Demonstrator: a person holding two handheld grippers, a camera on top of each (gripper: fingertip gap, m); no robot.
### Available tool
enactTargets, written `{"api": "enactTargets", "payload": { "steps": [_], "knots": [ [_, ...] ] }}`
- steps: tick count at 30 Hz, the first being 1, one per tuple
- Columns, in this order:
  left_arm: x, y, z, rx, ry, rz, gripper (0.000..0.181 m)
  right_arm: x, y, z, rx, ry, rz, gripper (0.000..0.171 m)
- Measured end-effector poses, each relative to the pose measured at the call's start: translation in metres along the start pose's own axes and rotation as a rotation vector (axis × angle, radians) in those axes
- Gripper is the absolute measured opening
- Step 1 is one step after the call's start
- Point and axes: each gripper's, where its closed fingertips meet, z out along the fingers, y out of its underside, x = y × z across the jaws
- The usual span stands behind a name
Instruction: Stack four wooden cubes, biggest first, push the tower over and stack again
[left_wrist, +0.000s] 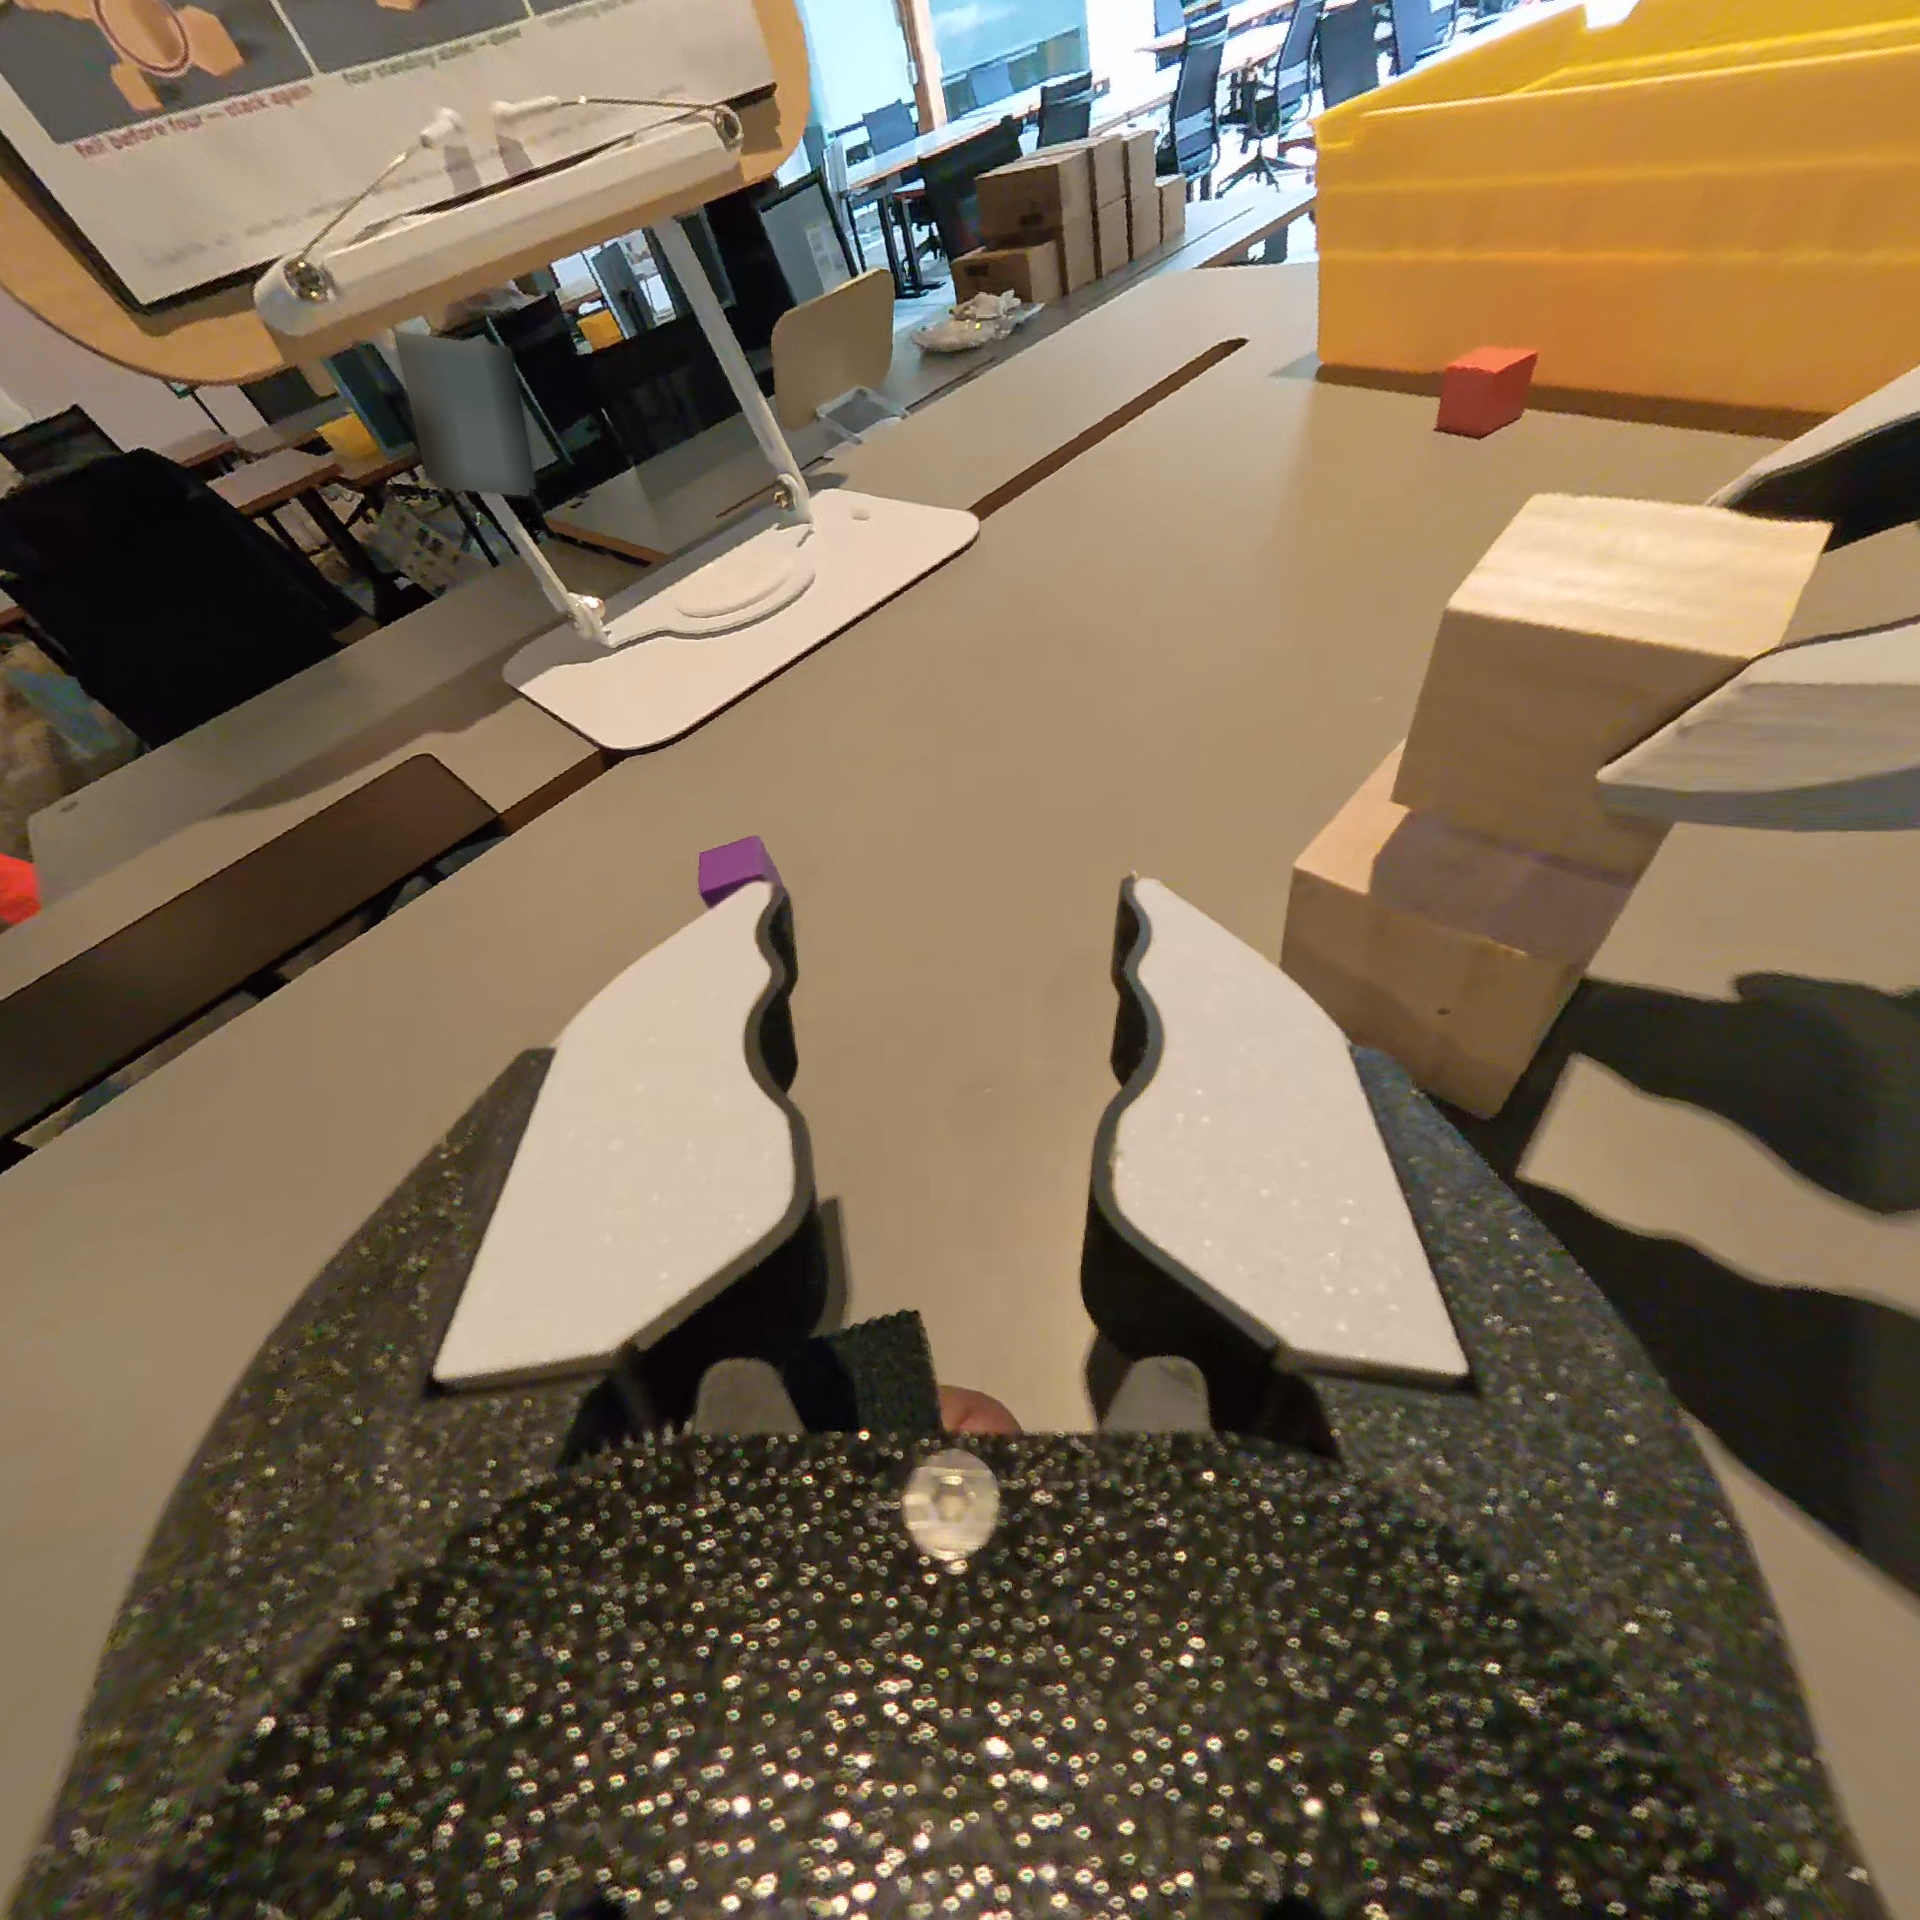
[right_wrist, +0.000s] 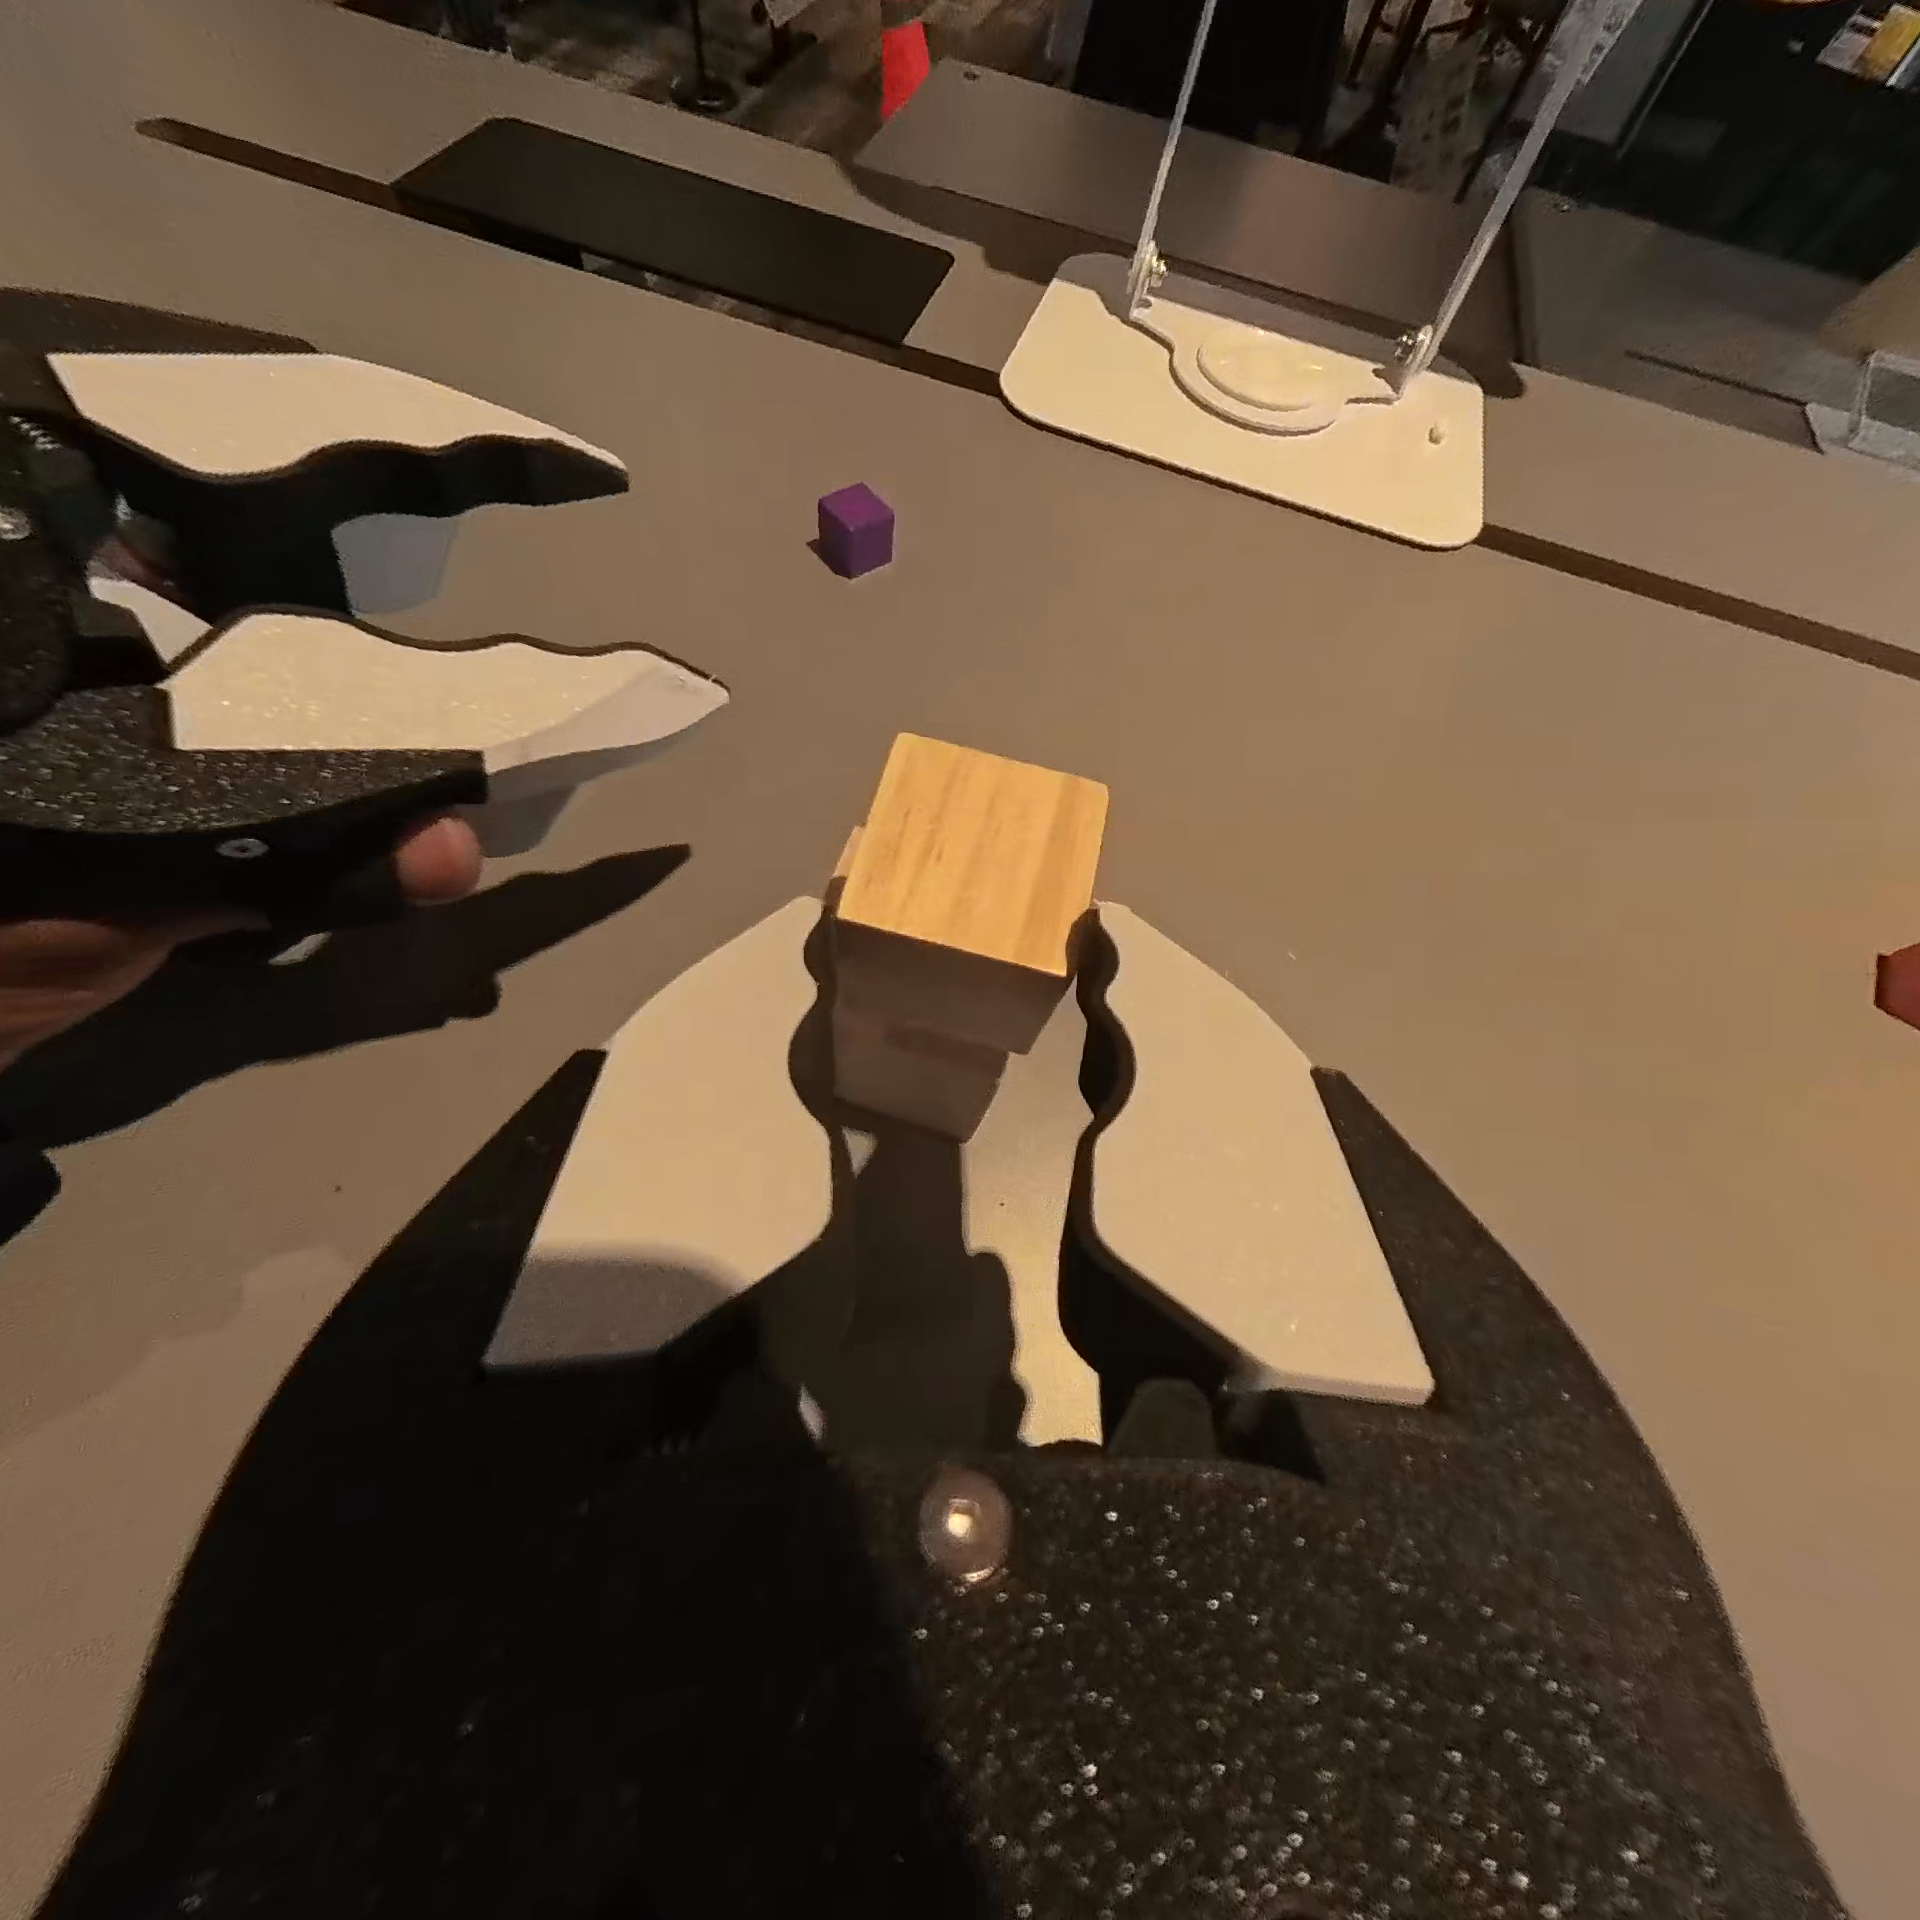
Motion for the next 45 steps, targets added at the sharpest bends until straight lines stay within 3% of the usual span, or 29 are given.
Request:
{"api": "enactTargets", "payload": {
  "steps": [21, 28, 32, 37, 41, 45],
  "knots": [
    [-0.001, 0.008, 0.003, -0.053, -0.021, 0.042, 0.056, -0.008, 0.005, 0.011, -0.01, 0.014, 0.002, 0.045],
    [-0.002, 0.007, 0.002, -0.05, -0.016, 0.034, 0.056, -0.011, 0.003, -0.001, 0.031, -0.028, 0.011, 0.071],
    [-0.004, 0.007, 0.001, -0.047, -0.021, 0.024, 0.057, -0.008, 0.004, -0.031, 0.112, -0.111, 0.015, 0.073],
    [-0.008, 0.007, 0.001, -0.045, -0.026, 0.001, 0.057, 0.077, 0.01, -0.052, 0.22, 0.043, 0.044, 0.063],
    [-0.008, 0.008, 0.001, -0.051, -0.031, 0.004, 0.056, 0.181, 0.041, -0.019, 0.128, 0.266, 0.183, 0.061],
    [-0.006, 0.008, 0.001, -0.05, -0.031, 0.023, 0.056, 0.247, 0.056, 0.016, 0.04, 0.451, 0.206, 0.061]
  ]
}}
